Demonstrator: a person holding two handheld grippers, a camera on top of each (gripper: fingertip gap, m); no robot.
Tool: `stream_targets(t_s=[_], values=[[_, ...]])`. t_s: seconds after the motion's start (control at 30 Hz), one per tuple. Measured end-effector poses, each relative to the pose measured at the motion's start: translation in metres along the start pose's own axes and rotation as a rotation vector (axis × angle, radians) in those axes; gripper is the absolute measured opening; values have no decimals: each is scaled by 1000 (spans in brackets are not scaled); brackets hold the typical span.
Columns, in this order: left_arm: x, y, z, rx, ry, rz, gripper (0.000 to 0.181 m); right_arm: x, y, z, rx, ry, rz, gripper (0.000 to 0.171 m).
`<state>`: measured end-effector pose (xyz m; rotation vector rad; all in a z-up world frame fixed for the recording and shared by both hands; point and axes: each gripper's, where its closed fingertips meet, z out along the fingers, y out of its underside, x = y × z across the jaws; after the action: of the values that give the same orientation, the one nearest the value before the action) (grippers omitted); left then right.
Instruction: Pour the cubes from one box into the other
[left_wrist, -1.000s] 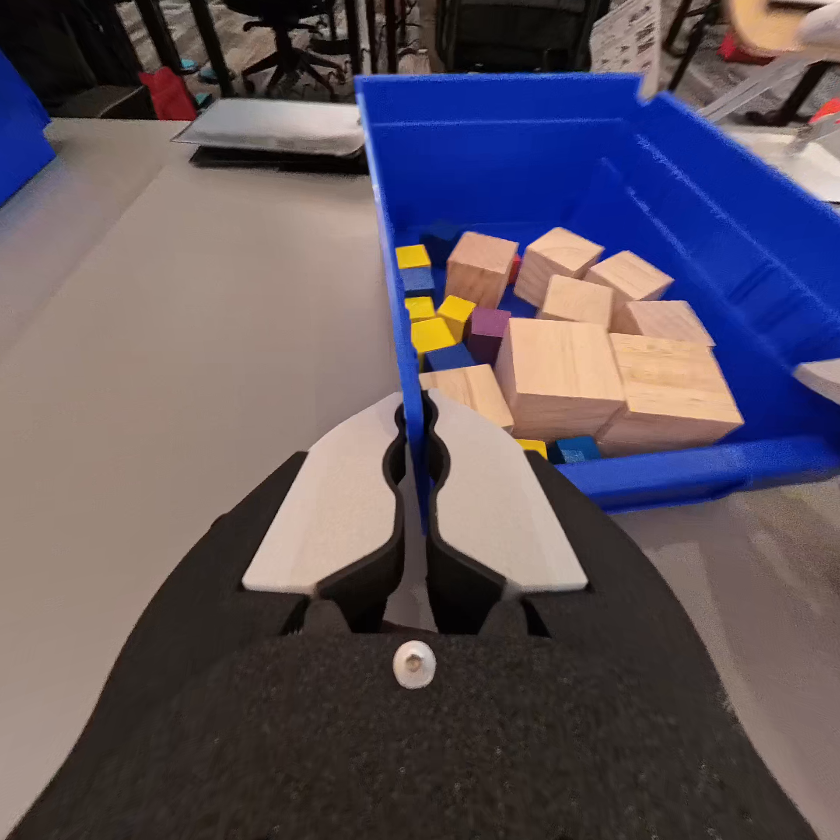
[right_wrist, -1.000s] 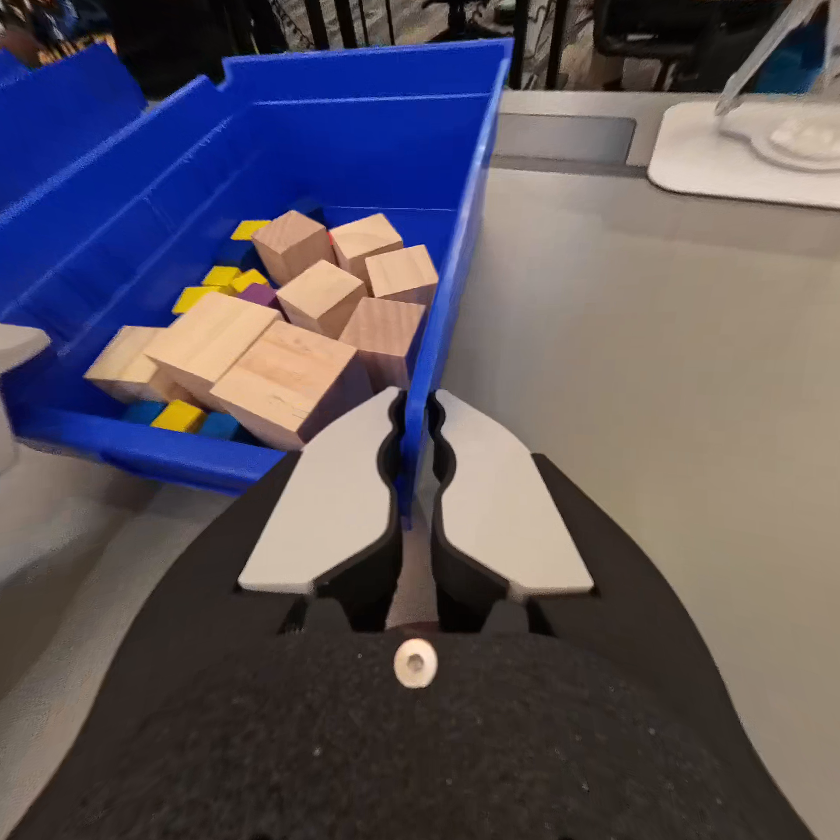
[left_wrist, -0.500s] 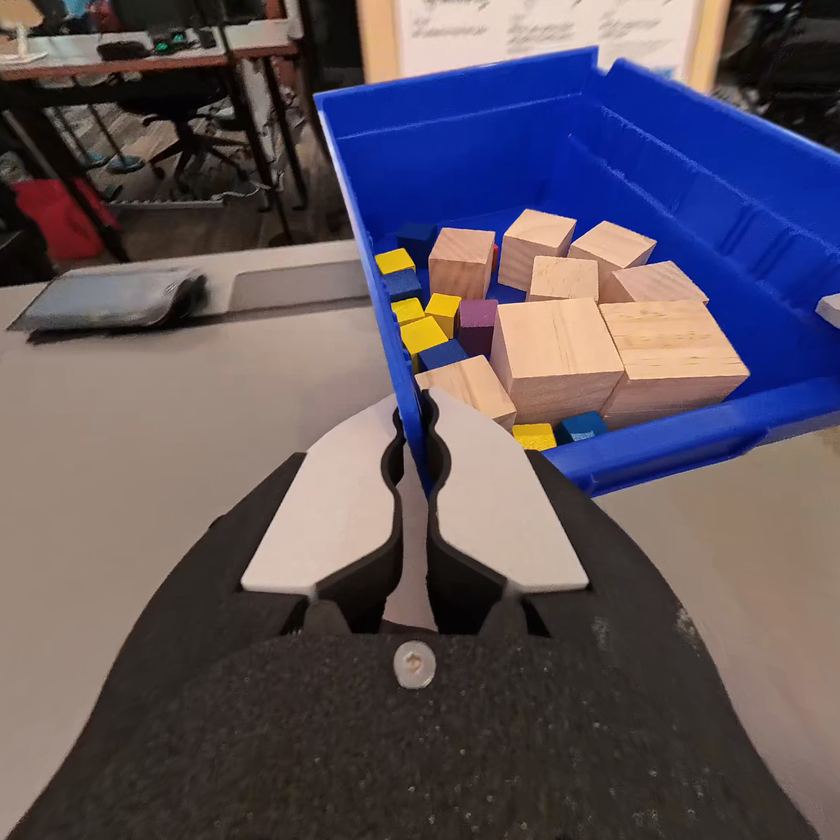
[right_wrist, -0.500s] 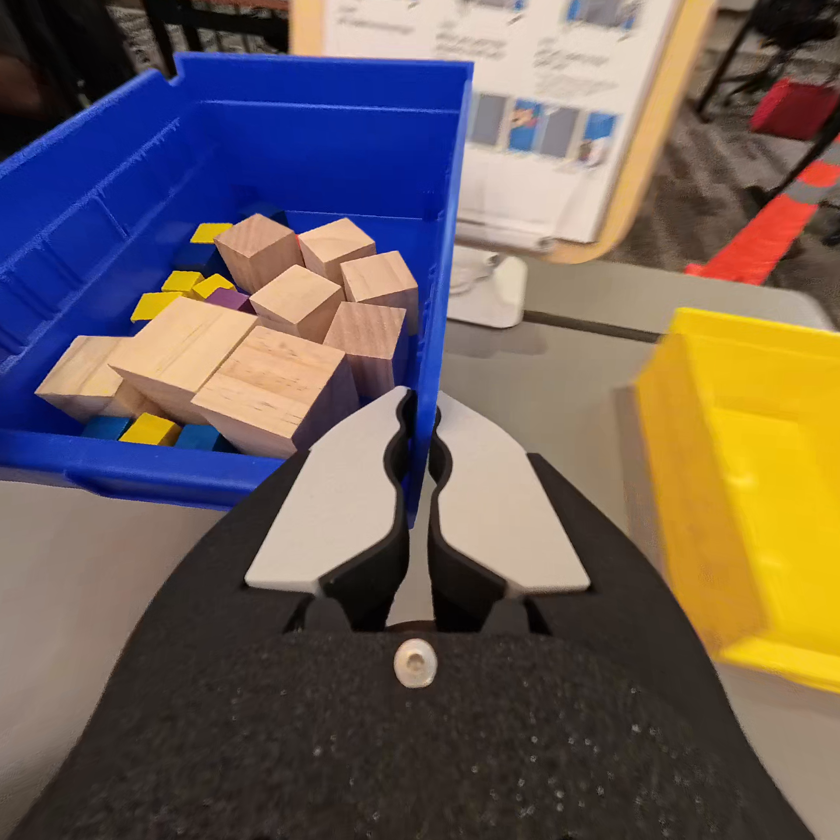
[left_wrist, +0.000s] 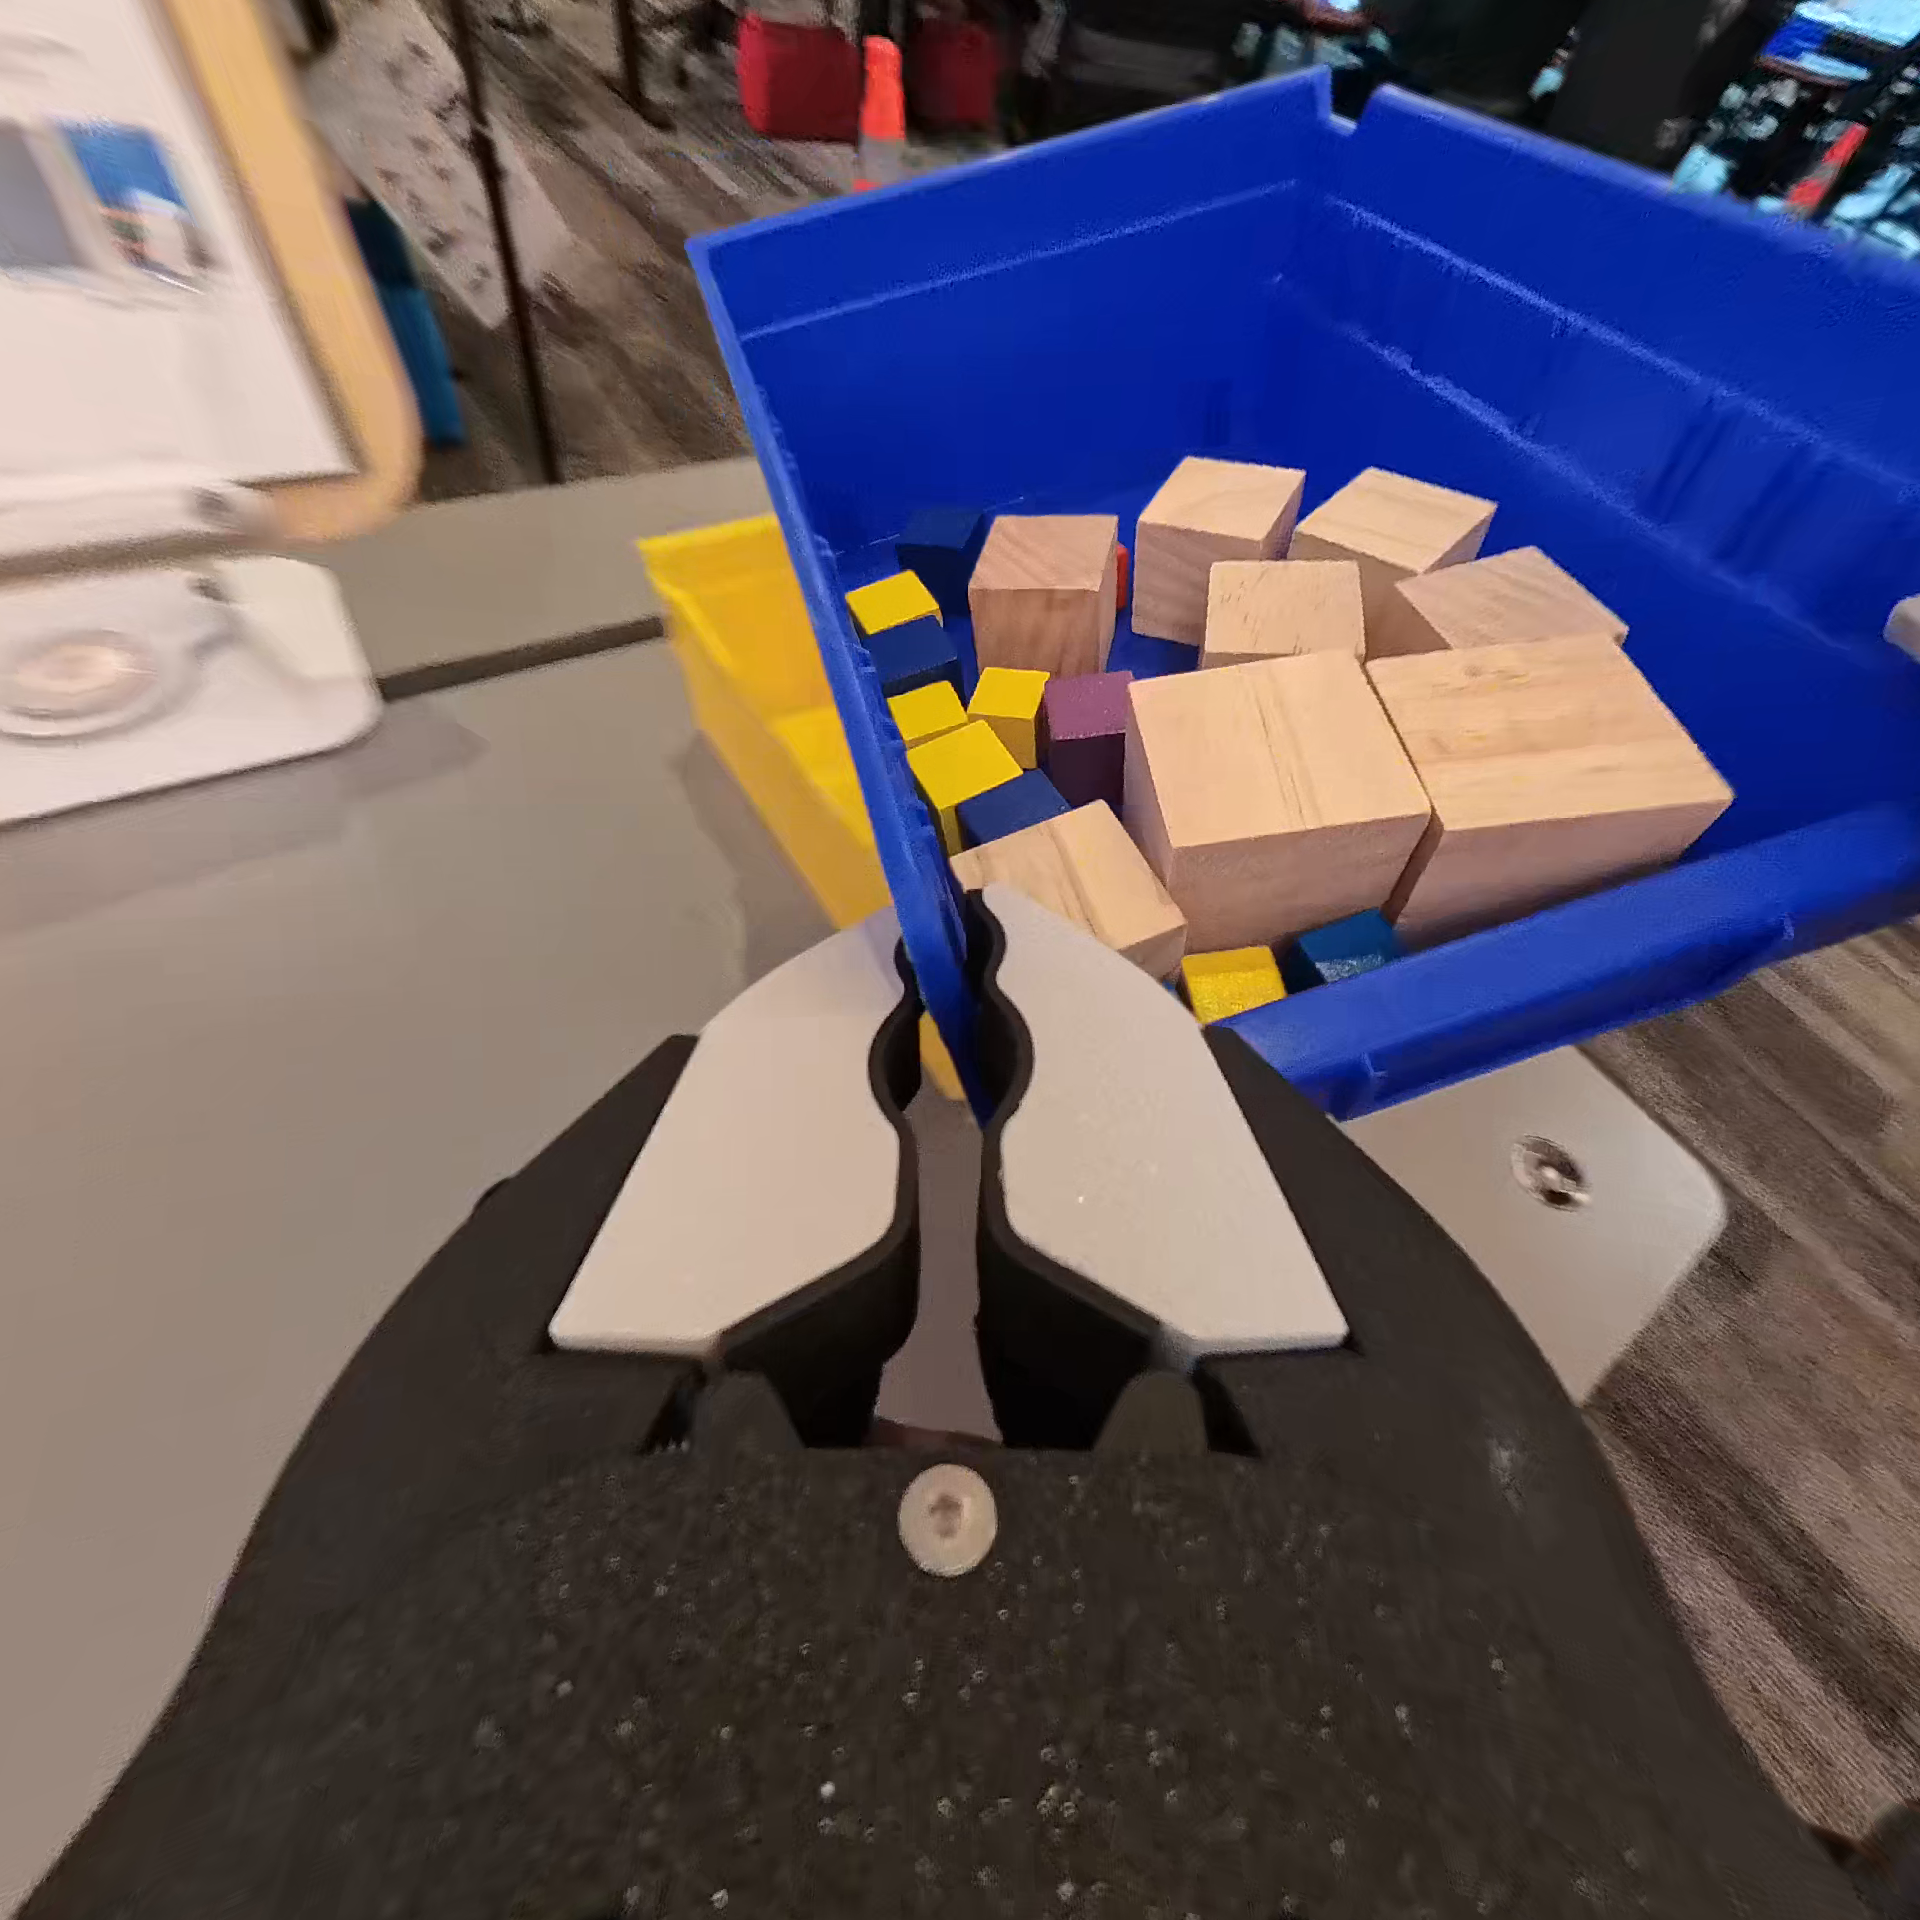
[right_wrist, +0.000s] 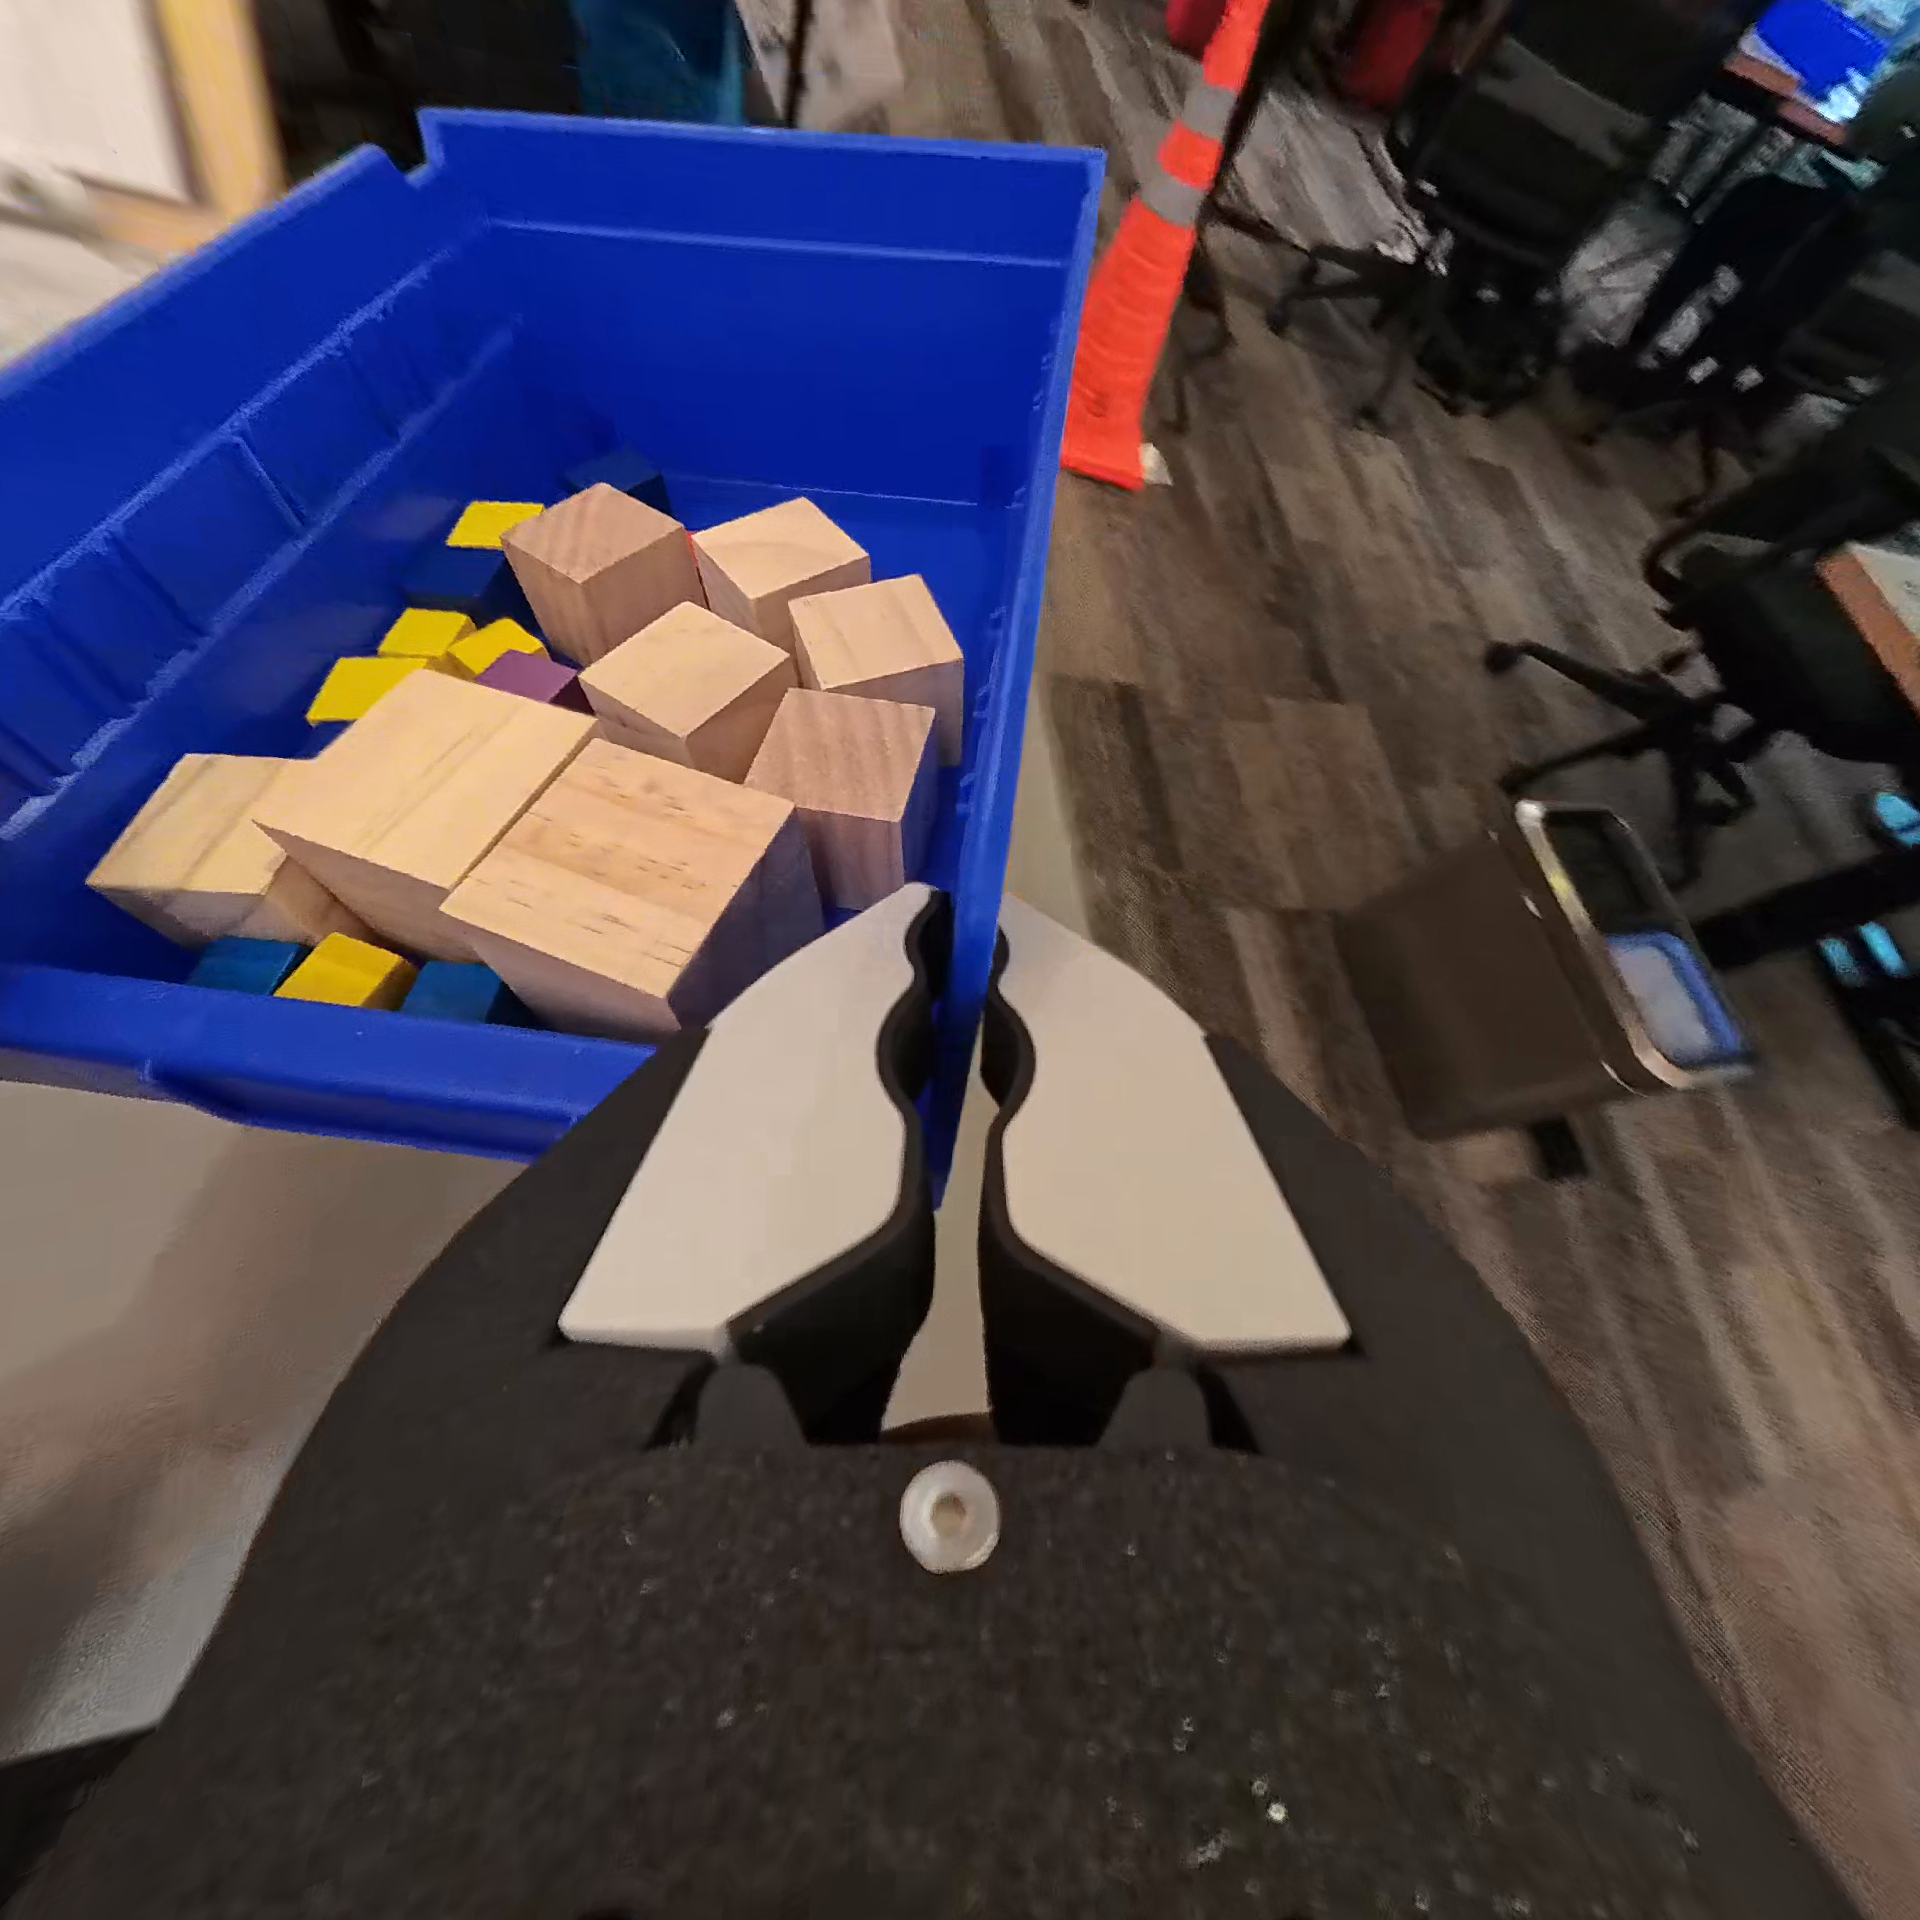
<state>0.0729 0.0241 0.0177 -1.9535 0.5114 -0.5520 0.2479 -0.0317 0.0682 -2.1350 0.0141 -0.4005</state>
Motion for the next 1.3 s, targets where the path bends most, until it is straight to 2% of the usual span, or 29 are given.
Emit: stream_targets(t_s=[0.1,0.2,0.33,0.6,0.83,1.03,1.1,1.3], values=[[49,21,24,-52,62,-22,6,45,25,6,-98,47,-3,2],[71,36,42,-76,98,-66,6,65,31,14,-148,85,-54,2],[67,30,51,-79,143,-173,6,63,15,17,-195,108,-123,2],[37,15,58,-72,238,-383,6,30,-53,16,-240,217,-341,2],[27,5,62,-132,325,-418,6,24,-64,17,-318,244,-334,2],[26,5,51,-151,369,-439,6,16,-70,0,-358,316,-358,2],[28,9,49,-137,393,-481,6,12,-67,-5,-372,337,-369,2],[47,17,50,-104,436,-652,7,11,-90,-1,-428,386,-527,2]])
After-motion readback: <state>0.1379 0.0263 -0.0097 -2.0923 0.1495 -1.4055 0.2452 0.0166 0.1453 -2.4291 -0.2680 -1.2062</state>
